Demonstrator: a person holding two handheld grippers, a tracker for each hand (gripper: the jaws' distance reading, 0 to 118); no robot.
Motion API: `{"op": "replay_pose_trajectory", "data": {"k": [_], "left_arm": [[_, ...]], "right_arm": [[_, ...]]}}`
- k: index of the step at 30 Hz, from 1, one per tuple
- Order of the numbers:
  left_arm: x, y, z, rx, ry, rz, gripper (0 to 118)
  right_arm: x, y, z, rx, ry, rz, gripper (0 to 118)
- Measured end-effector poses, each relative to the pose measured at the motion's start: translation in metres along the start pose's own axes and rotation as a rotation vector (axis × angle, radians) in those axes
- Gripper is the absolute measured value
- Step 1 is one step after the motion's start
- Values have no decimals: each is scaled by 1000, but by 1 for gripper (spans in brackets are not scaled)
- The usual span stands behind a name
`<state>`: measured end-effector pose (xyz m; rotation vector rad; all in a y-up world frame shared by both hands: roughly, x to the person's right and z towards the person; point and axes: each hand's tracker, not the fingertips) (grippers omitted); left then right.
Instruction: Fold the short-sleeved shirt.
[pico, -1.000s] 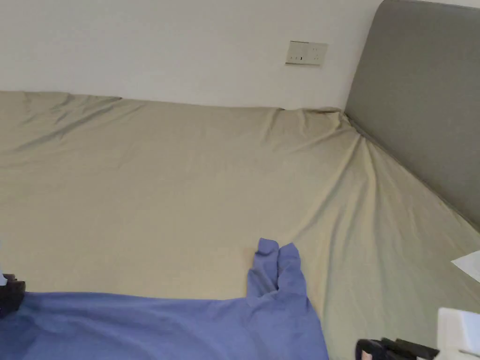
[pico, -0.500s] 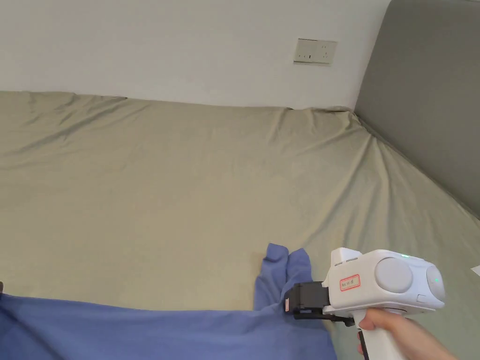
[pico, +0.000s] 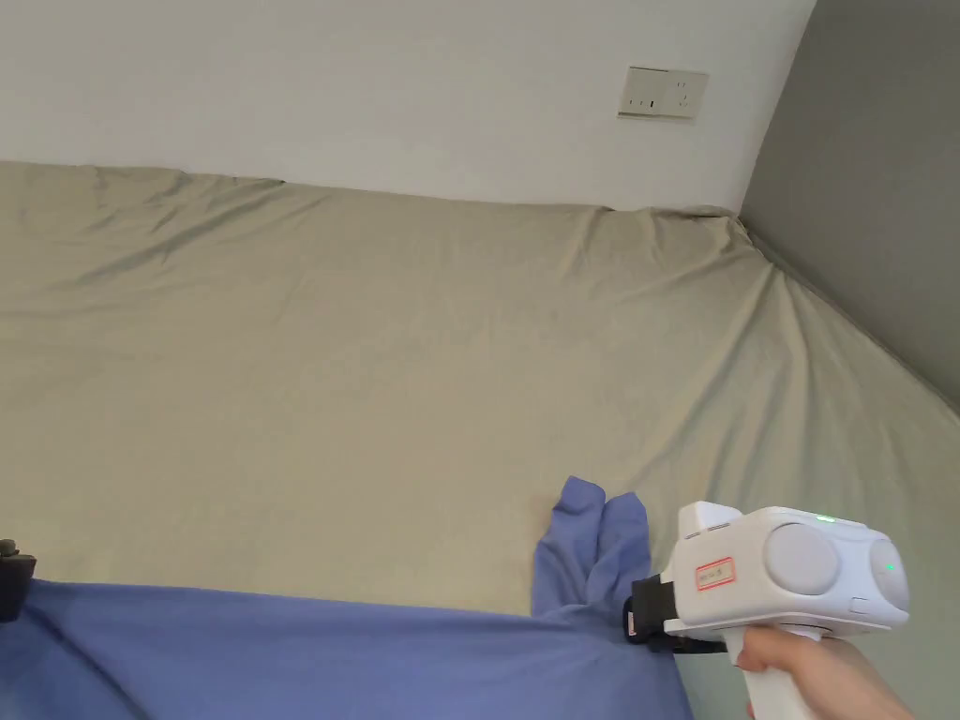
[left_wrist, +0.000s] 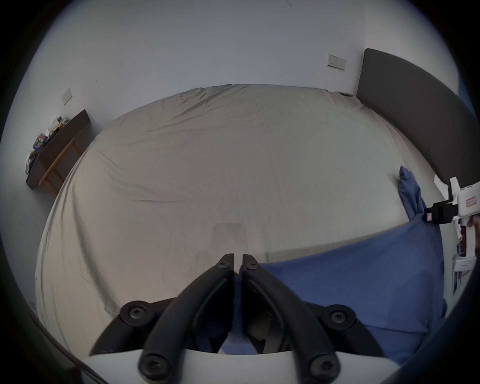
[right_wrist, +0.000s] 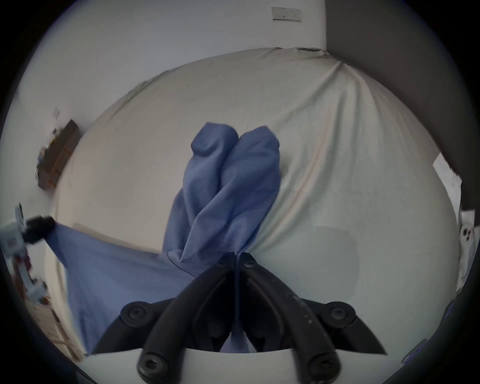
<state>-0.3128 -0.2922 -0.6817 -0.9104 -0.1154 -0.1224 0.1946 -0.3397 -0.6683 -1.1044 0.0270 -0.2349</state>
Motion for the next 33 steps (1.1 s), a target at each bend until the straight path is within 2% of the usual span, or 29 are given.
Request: {"op": "replay_pose_trajectory", "data": {"k": [1, 2, 6, 10, 12, 14, 16, 20, 24, 33], "left_arm": [[1, 1, 4, 5, 6, 2, 3], [1, 3, 7, 9, 6, 1, 3], [9, 11, 24, 33, 6, -7, 3], [15, 22, 49, 66, 2, -32, 3], [18, 29, 64, 91, 4, -46, 3], [20, 39, 82, 129, 5, -38, 3], [19, 53, 101, 173, -8, -23, 3], [22, 89, 135, 255, 49, -64, 3], [20, 138, 175, 359, 130, -92, 3], [16, 252, 252, 590, 291, -62, 3]], "right_arm": [[3, 0, 6, 1, 36, -52, 5], [5, 1, 13, 7, 42, -51, 5], [-3, 3, 37, 37, 17, 61, 4], [-18, 9, 70, 71, 87, 38, 4], [-32, 16, 90, 99, 50, 85, 4], [-43, 22, 110, 147, 55, 153, 4], [-54, 32, 130, 196, 40, 172, 4], [-68, 61, 169, 276, 34, 165, 4], [-84, 99, 217, 381, -18, 193, 4], [-127, 195, 317, 681, -108, 141, 4]]}}
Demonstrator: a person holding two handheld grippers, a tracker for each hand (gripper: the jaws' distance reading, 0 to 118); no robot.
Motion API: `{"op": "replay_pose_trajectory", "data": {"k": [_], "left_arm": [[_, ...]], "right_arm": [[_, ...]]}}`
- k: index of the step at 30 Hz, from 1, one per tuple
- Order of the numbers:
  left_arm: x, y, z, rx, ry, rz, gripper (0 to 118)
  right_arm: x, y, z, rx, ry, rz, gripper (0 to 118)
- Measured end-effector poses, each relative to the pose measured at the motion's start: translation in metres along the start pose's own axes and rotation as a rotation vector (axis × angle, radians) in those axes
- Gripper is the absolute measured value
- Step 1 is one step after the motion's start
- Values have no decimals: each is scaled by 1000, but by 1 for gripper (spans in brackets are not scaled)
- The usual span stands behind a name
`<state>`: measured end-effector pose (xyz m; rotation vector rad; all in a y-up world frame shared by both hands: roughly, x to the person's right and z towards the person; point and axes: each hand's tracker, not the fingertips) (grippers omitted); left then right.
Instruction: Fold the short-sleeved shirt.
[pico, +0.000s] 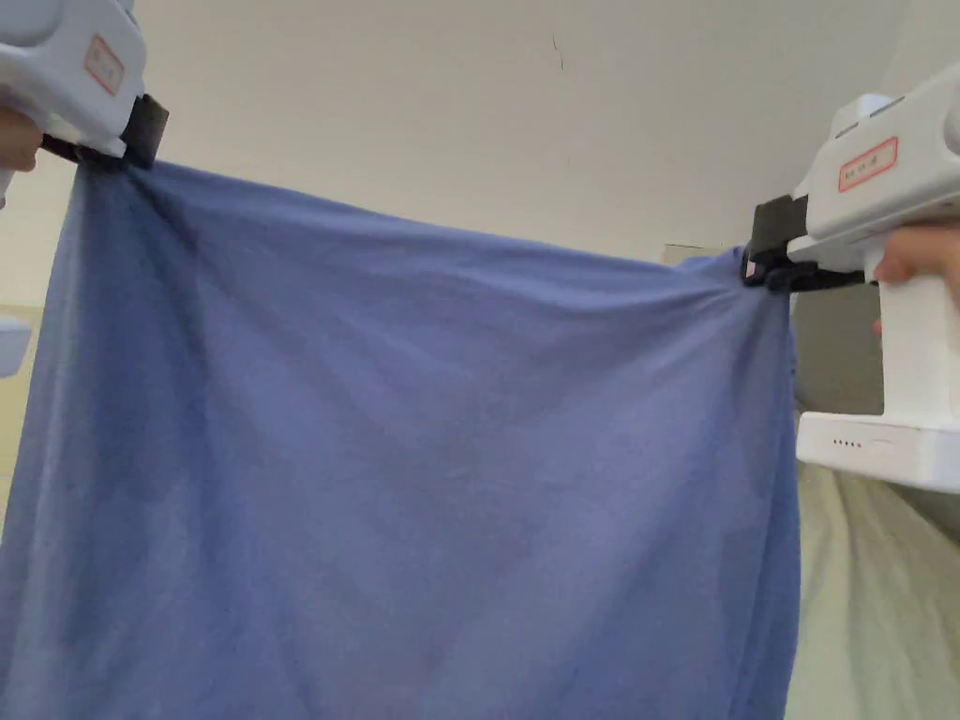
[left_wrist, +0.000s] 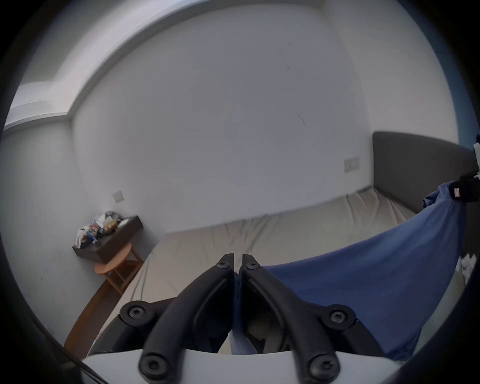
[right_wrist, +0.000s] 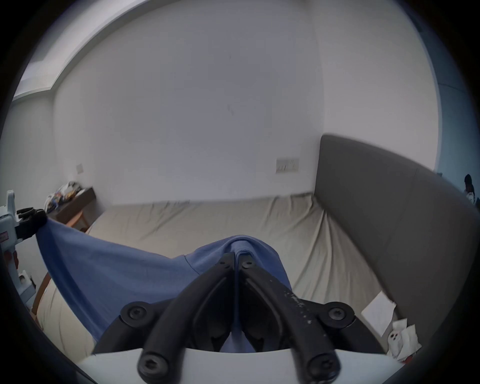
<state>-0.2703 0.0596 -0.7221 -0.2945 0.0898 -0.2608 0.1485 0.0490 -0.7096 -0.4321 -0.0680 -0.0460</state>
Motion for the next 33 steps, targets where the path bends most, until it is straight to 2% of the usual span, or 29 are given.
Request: {"op": "replay_pose_trajectory", "data": {"k": [3, 9, 15, 23, 33], "left_arm": [[-2, 33, -5, 52, 49, 13, 3], [-4, 75, -36, 112, 135, 30, 3], [-9, 76, -62, 146, 159, 111, 3], [0, 8, -85, 25, 101, 99, 3], [-7, -103, -21, -100, 11, 60, 3]], "right_arm": [[-13, 39, 5, 98, -34, 18, 4], [-33, 97, -14, 213, -70, 3, 4], [-44, 107, -35, 296, -117, 40, 4], [-44, 33, -73, 176, -96, 64, 4], [-28, -84, -52, 7, 30, 35, 4]]}}
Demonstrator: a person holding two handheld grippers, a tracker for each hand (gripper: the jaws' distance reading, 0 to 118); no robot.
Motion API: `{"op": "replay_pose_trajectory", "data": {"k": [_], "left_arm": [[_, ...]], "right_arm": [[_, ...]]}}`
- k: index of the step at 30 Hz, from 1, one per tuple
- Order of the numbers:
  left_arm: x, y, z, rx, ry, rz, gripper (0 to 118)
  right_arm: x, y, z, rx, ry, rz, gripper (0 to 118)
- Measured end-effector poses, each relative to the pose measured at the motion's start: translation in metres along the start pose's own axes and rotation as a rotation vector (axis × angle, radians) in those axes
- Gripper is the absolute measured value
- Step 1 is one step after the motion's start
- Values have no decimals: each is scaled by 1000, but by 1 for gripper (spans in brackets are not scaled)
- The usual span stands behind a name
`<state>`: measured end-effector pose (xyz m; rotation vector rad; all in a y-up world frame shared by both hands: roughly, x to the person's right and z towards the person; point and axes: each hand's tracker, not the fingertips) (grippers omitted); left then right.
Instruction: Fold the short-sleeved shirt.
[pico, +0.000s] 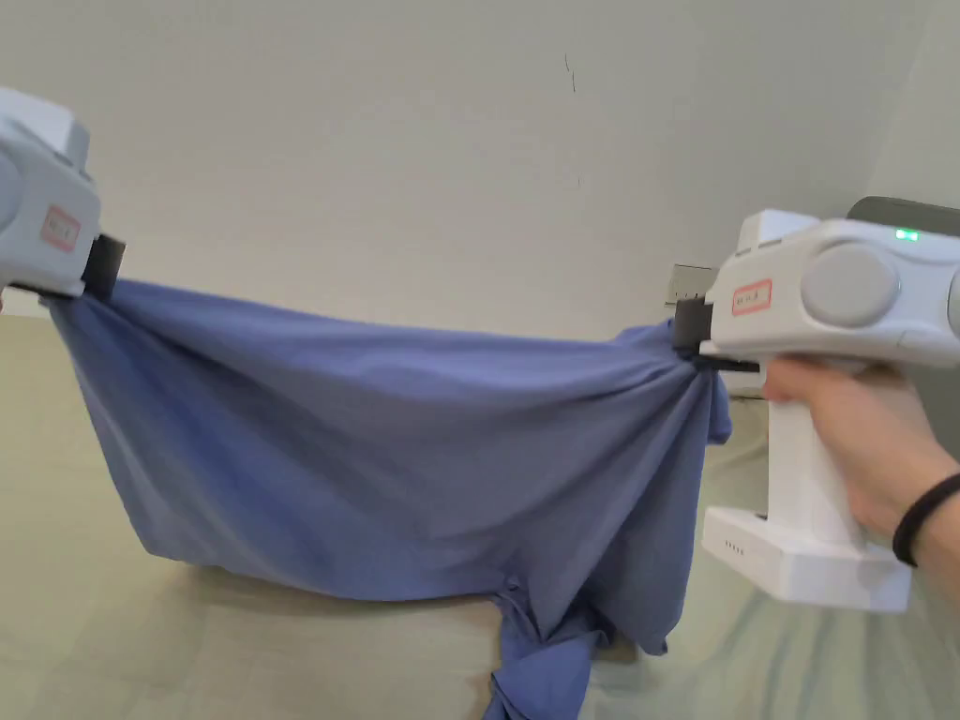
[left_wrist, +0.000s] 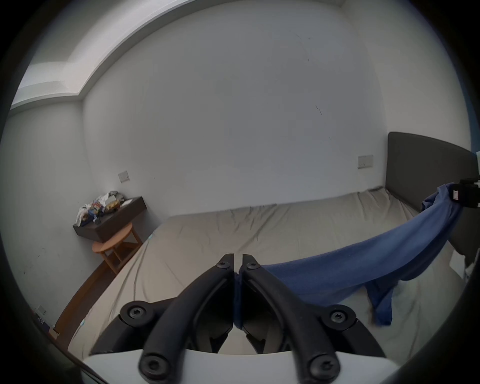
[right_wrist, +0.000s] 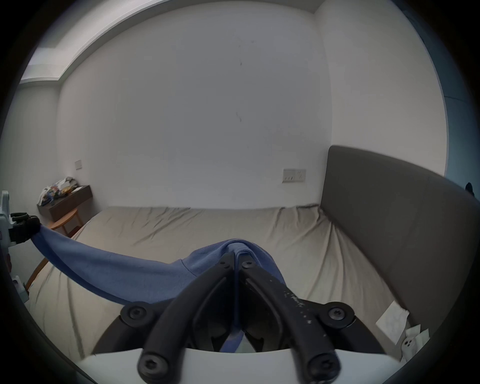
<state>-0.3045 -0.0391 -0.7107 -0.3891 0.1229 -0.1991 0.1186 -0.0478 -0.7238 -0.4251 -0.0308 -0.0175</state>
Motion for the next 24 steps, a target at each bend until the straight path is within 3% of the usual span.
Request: {"op": "replay_pose_trajectory", "data": {"k": [12, 20, 24], "left_arm": [[-3, -162, 108, -108, -89, 22, 3], [20, -241, 180, -126, -110, -9, 3], [16, -270, 212, -152, -116, 76, 3]], "right_arm": [[-1, -165, 109, -173, 179, 51, 4], [8, -268, 182, -216, 171, 39, 5], [20, -311, 215, -253, 155, 12, 5]]}}
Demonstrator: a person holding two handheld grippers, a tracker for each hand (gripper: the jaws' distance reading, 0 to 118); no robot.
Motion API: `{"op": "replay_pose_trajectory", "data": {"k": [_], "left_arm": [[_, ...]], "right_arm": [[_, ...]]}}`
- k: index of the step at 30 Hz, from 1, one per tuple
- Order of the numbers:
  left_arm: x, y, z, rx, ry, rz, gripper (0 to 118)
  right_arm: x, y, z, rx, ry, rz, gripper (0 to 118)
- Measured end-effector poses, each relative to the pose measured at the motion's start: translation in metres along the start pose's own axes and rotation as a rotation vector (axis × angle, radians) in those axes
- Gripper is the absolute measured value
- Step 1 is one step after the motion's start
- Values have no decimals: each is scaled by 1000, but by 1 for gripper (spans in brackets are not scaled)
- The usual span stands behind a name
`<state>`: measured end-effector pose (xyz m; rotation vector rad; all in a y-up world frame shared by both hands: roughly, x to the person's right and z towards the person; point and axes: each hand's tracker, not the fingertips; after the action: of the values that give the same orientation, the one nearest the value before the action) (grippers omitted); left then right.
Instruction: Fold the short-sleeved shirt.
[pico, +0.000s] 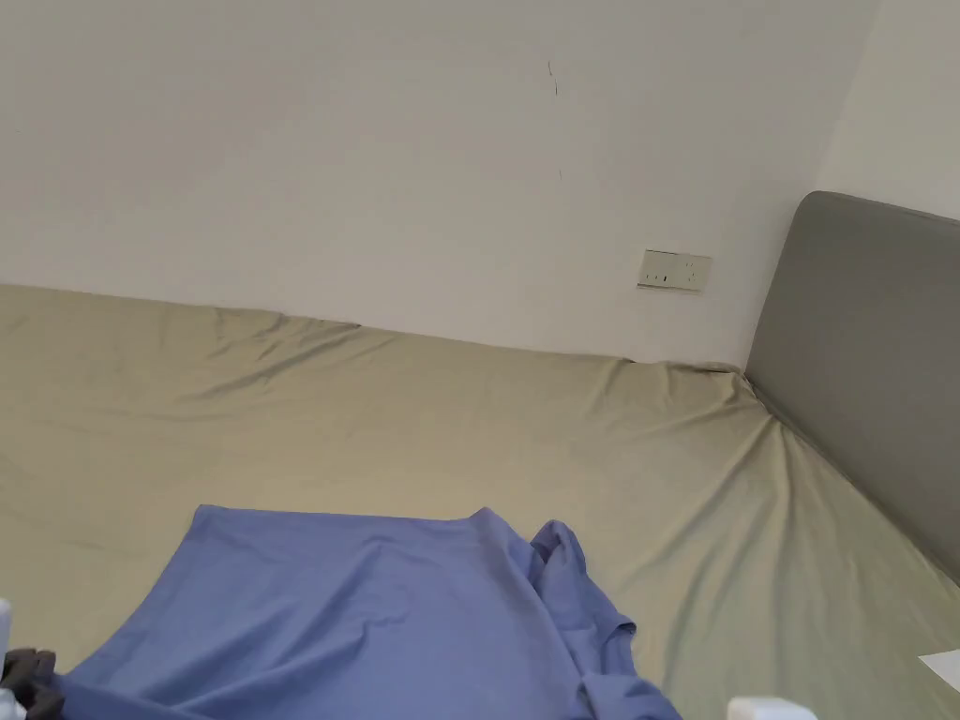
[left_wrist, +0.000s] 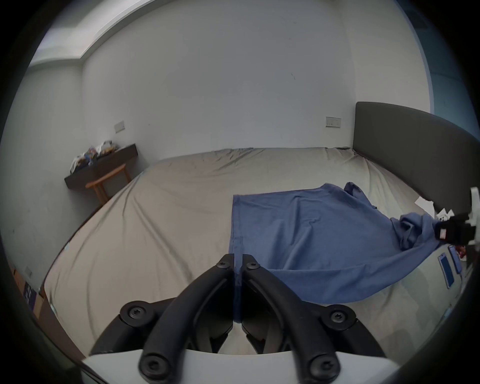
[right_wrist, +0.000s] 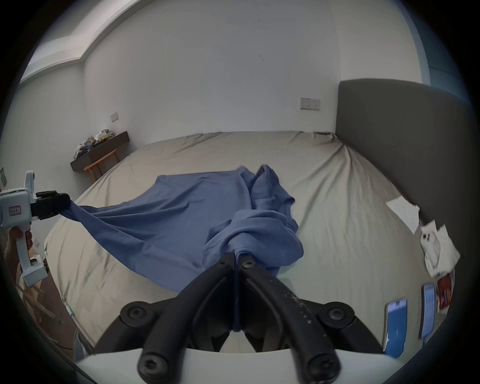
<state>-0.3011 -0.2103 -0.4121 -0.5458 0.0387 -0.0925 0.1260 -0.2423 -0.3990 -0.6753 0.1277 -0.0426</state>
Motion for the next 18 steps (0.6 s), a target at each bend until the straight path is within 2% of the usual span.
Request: {"op": "replay_pose_trajectory", "data": {"k": [6, 12, 15, 18], "left_arm": [[-10, -52, 40, -54, 59, 54, 3], [-11, -98, 80, -102, 82, 85, 3], [-5, -119, 93, -133, 103, 52, 3], [-2, -139, 99, -170, 108, 37, 3]], "right_arm": [[11, -58, 30, -35, -41, -108, 5], [1, -108, 50, -91, -55, -129, 5], [-5, -132, 60, -110, -57, -167, 5], [-11, -152, 67, -132, -86, -159, 5]]}}
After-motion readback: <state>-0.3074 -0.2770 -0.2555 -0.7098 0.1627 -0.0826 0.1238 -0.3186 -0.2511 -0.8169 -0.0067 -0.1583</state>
